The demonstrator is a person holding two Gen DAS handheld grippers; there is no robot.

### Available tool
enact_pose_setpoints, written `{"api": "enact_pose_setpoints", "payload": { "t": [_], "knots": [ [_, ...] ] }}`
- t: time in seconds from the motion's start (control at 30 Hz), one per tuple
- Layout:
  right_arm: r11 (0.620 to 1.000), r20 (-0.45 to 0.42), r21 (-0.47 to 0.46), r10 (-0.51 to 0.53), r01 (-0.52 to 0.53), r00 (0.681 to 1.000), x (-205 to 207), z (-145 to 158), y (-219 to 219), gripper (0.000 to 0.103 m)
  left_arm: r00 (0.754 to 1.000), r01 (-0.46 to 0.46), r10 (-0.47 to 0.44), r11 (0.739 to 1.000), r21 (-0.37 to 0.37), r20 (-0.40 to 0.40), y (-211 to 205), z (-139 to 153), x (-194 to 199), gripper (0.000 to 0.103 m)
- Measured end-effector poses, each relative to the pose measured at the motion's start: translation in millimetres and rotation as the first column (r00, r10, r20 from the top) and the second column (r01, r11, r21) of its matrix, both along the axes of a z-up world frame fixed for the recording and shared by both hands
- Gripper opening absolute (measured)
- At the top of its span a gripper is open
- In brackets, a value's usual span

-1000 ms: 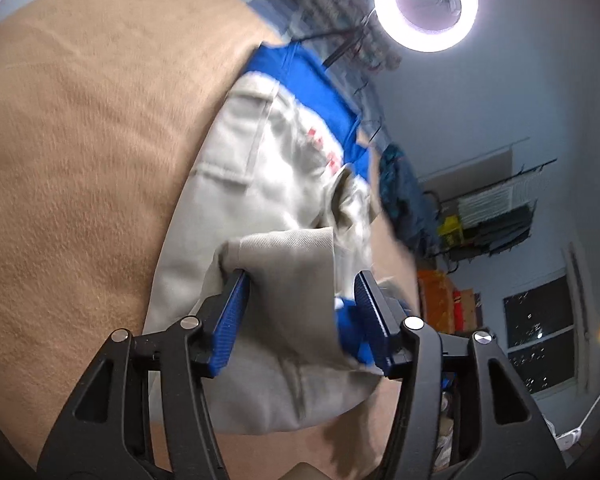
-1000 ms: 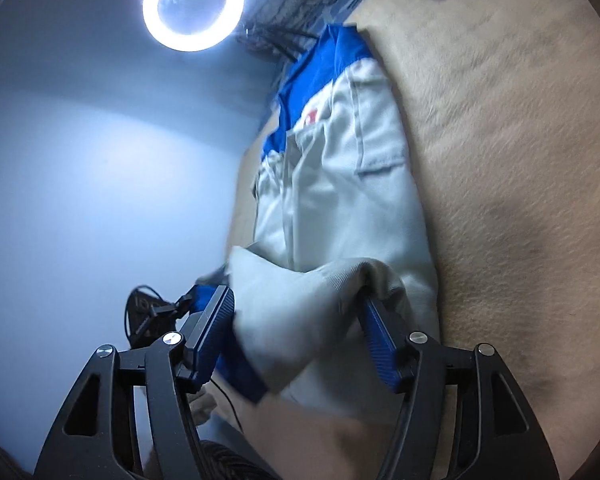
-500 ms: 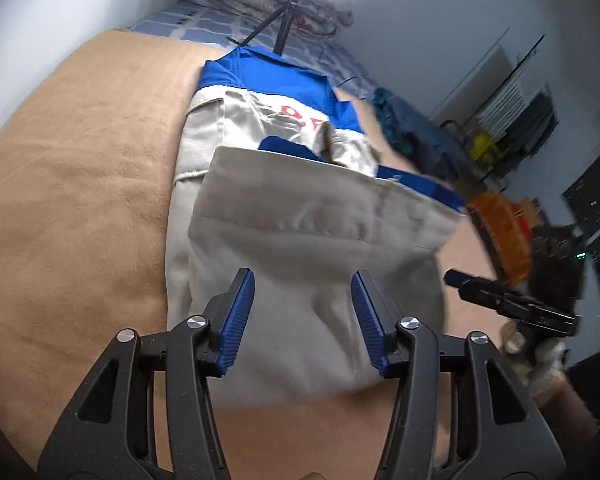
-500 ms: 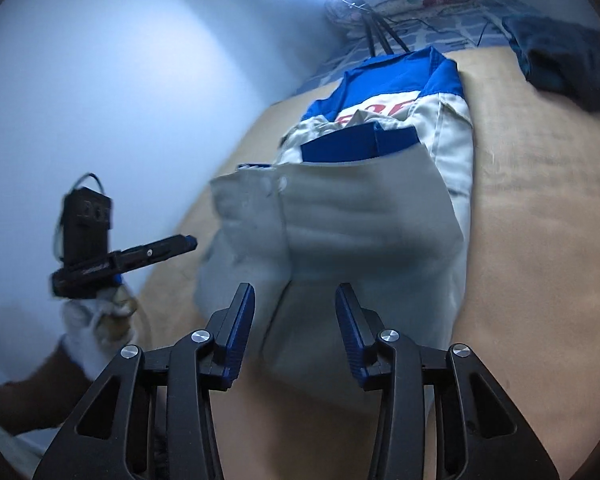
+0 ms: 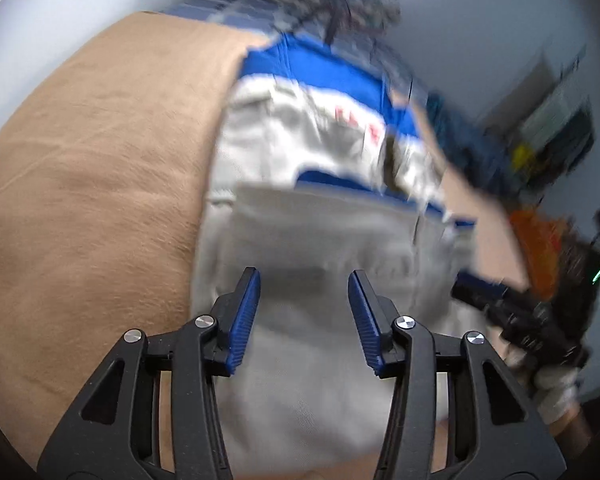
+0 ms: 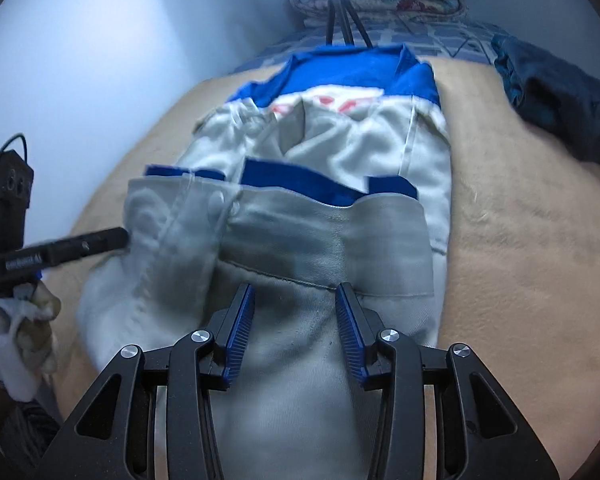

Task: Fold large clothes
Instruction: 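Lay the hem down on the jacket and open both tools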

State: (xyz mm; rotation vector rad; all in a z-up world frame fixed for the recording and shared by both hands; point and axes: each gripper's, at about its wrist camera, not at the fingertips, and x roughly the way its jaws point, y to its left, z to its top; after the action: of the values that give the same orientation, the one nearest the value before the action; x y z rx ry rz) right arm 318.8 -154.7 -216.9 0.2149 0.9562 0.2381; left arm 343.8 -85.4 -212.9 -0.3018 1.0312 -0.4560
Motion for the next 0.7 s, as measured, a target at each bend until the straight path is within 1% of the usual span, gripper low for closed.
{"api": "enact_pose_setpoints", "payload": {
  "t": [0.07,0.1,0.13,0.2,0.27,0.37,0.5,0.6,0.67,0.7],
  "knots": [
    [0.999,0.048,0.052,-0.01,0.007,0.999,-9,18,-5,0.04,0.998,-0.06,0.06,0.995,-0.08,-0.001,29,13,-5,0.048],
    [0.998,0.065,0.066,-0.006,0.002,0.998,-15,25,-6,0.04,0.997,-0.074,0.074,0.992,-0.102,-0.001,38,16,-8,0.048],
    [0.997,0.087,0.073,0.004,-0.01,0.996,-19,32,-4,0.04,0.997,-0.082,0.082,0.99,-0.114,0.001,47,20,-12,0.048],
    [0.998,0.115,0.056,0.021,-0.028,0.993,-22,41,4,0.04,0.996,-0.086,0.087,0.99,-0.112,0.007,57,21,-19,0.048],
    [0.998,0.132,0.036,0.048,-0.053,0.99,-22,44,15,0.04,0.998,-0.069,0.069,0.993,-0.095,0.002,57,18,-25,0.048],
    [0.998,0.153,-0.007,0.061,-0.061,0.986,-17,44,32,0.04,0.999,-0.037,0.038,0.997,-0.063,0.009,43,16,-28,0.048],
    [0.997,0.175,0.006,0.075,-0.077,0.982,-6,45,46,0.04,0.998,0.002,-0.001,1.0,-0.014,0.055,15,20,-26,0.048],
    [0.995,0.174,-0.026,0.095,-0.092,0.98,6,45,61,0.04,0.998,0.007,-0.008,1.0,0.013,0.065,-3,19,-13,0.048],
    [0.996,0.16,-0.07,0.07,-0.06,0.985,18,43,63,0.04,0.998,-0.003,0.0,0.999,0.047,0.062,-15,14,0,0.048],
    [0.996,0.148,-0.078,0.049,-0.038,0.988,22,43,61,0.04,0.998,-0.007,0.003,0.998,0.059,0.061,-18,12,5,0.048]
  ]
}}
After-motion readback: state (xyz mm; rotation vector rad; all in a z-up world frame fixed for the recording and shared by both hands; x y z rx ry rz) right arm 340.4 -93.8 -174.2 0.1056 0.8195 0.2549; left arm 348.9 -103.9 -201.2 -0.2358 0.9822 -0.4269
